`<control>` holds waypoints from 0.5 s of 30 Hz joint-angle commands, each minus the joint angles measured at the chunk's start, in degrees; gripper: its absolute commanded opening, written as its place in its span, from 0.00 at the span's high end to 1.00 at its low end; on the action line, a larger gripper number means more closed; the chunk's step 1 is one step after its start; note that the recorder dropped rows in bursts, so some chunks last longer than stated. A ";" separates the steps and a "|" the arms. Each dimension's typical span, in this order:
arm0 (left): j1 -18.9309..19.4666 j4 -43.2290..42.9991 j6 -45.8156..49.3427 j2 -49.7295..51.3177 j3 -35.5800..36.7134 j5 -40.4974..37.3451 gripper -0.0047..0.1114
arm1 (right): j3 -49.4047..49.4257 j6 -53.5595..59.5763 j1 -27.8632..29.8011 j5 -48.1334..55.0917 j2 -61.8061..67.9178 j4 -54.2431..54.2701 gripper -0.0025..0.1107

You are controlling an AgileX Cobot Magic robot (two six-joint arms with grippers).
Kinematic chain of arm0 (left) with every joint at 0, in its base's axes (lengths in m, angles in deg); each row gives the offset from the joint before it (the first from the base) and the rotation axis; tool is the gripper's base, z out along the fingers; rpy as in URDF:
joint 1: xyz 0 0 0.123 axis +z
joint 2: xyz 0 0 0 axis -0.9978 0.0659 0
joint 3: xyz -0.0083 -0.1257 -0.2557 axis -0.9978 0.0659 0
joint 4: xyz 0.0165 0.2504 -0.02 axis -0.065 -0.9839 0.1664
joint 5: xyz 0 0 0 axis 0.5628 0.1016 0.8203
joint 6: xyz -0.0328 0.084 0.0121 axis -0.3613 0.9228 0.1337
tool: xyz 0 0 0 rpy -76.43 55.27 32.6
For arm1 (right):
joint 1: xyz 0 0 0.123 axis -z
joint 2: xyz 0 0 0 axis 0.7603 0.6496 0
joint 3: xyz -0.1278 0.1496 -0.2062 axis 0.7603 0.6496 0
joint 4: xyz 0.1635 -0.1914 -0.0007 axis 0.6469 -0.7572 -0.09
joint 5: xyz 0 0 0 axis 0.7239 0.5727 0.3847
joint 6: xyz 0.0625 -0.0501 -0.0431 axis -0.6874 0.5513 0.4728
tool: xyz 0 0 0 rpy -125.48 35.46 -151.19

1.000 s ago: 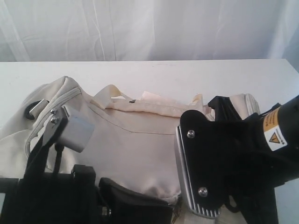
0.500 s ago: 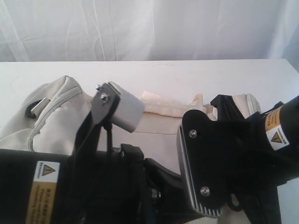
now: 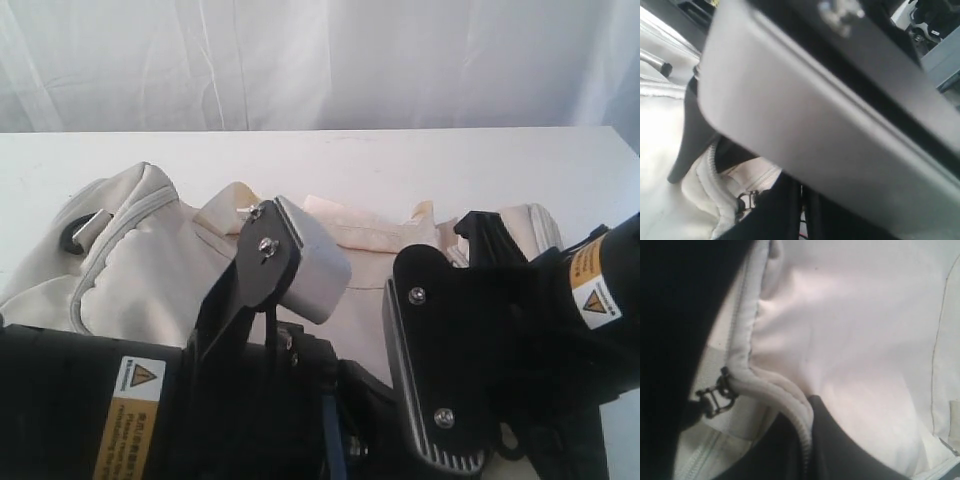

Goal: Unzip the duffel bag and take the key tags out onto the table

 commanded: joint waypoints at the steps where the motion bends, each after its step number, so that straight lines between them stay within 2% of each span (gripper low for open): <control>1: -0.90 2.22 4.21 -2.57 -2.76 -0.28 0.96 | -0.04 -0.23 0.58 -1.93 -0.04 -3.67 0.98; 5: -0.90 -0.43 4.21 -4.27 -4.78 -3.65 0.96 | -0.04 -0.23 0.58 -0.89 -0.04 -3.69 0.98; 10: -0.90 -9.28 -0.41 -6.93 -6.08 -13.99 0.96 | -0.04 -0.23 0.58 0.56 -0.04 -3.69 0.98; 15: -0.90 -9.80 -0.28 -7.87 -6.08 -17.97 0.96 | -0.04 -0.23 0.58 0.61 -0.04 -3.69 0.98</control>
